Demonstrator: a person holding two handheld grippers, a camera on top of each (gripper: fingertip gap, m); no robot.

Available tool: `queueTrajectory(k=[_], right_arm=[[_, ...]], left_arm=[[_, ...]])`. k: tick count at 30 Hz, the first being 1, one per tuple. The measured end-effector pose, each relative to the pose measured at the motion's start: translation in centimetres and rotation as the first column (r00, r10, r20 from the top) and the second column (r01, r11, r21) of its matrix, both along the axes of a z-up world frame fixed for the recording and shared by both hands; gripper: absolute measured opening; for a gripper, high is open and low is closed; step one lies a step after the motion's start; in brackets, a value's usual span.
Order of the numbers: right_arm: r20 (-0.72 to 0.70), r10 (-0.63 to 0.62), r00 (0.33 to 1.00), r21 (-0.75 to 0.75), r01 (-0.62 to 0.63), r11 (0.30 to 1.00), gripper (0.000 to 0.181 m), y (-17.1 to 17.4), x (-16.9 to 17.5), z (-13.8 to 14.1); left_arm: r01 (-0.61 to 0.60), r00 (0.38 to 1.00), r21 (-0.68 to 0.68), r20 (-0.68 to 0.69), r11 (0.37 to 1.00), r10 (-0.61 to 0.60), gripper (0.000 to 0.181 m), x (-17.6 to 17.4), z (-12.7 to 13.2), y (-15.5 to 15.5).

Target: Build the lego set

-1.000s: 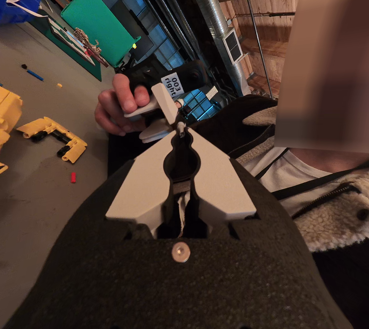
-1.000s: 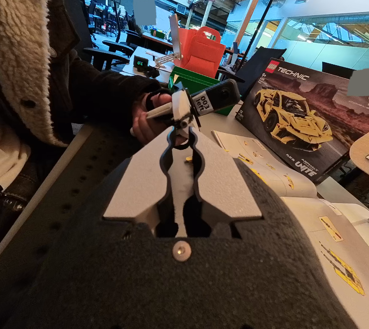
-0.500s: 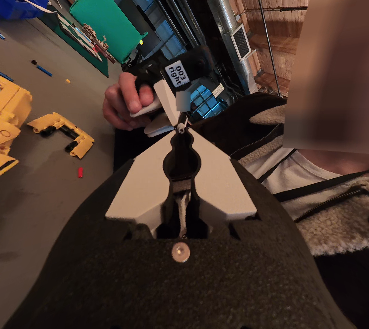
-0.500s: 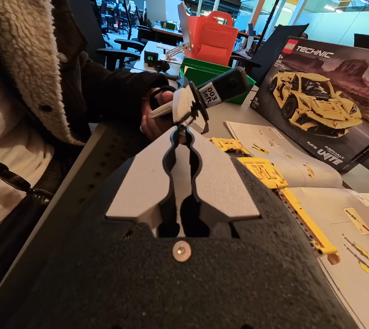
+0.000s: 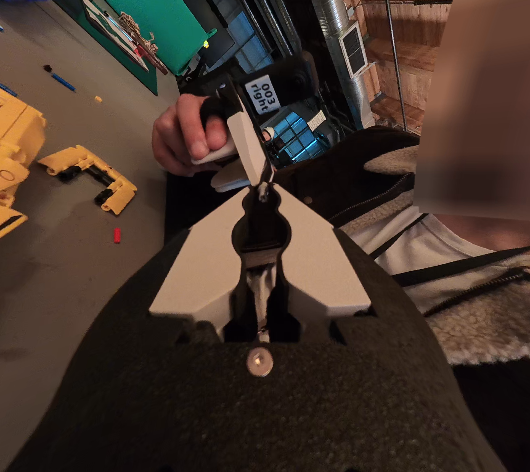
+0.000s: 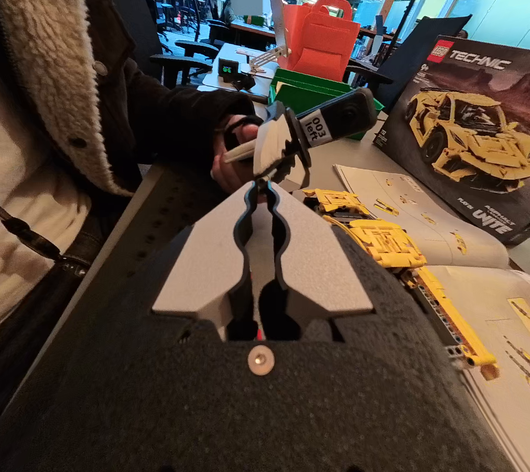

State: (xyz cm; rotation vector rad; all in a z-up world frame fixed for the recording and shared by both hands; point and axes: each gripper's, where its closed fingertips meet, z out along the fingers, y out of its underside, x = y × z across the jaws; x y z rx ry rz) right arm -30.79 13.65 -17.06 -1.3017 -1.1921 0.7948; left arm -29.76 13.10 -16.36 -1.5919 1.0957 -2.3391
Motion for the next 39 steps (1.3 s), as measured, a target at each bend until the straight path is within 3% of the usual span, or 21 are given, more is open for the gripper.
queueTrajectory(k=[7,8,11,14,21,28,30,31,35,37,39], right_arm=[[0.022,-0.122,0.992,0.059,0.121,0.991,0.005,1.5,1.4,-0.6],[0.059,-0.143,0.988,0.031,0.141,0.990,0.006,1.8,2.3,-1.4],[0.360,-0.068,0.930,-0.153,0.131,0.980,0.011,1.2,5.1,-7.4],[0.519,-0.040,0.854,-0.157,0.141,0.977,0.012,0.8,6.0,-10.5],[0.606,-0.019,0.795,-0.169,0.152,0.974,0.011,0.9,6.0,-13.0],[0.621,-0.020,0.783,-0.166,0.157,0.974,0.004,1.0,5.2,-13.3],[0.638,-0.040,0.769,-0.180,0.200,0.963,0.004,1.6,5.4,-13.0],[0.599,-0.063,0.798,-0.164,0.199,0.966,0.004,1.9,4.9,-12.0],[0.165,-0.120,0.979,-0.158,0.147,0.977,0.004,2.2,1.5,-2.7],[0.029,-0.125,0.992,-0.200,0.129,0.971,0.003,2.0,0.6,0.0],[0.045,-0.148,0.988,-0.163,0.153,0.975,0.003,2.1,0.1,0.3]], left_arm=[[-0.090,0.996,0.044,-0.007,0.995,0.090,0.006,-0.2,-0.1,1.5],[-0.116,0.993,0.031,0.006,0.993,0.115,0.006,-0.4,0.2,2.2],[-0.152,0.986,-0.029,0.061,0.988,0.153,0.005,-1.4,1.3,3.5],[-0.136,0.975,-0.119,0.161,0.984,0.154,0.005,-2.4,3.2,4.2],[-0.095,0.943,-0.181,0.298,0.979,0.146,0.006,-4.1,5.7,4.5],[-0.063,0.935,-0.198,0.330,0.978,0.127,0.006,-4.4,6.2,4.2],[-0.066,0.936,-0.194,0.328,0.979,0.128,0.006,-4.4,6.2,4.2],[-0.065,0.935,-0.197,0.330,0.978,0.129,0.006,-4.4,6.2,4.2],[-0.090,0.943,-0.158,0.303,0.983,0.135,0.006,-4.0,5.8,4.0],[-0.181,0.957,-0.010,0.231,0.983,0.178,0.006,-2.9,4.3,3.7],[-0.280,0.955,0.276,0.177,0.919,0.238,0.006,-1.9,2.6,3.1]])
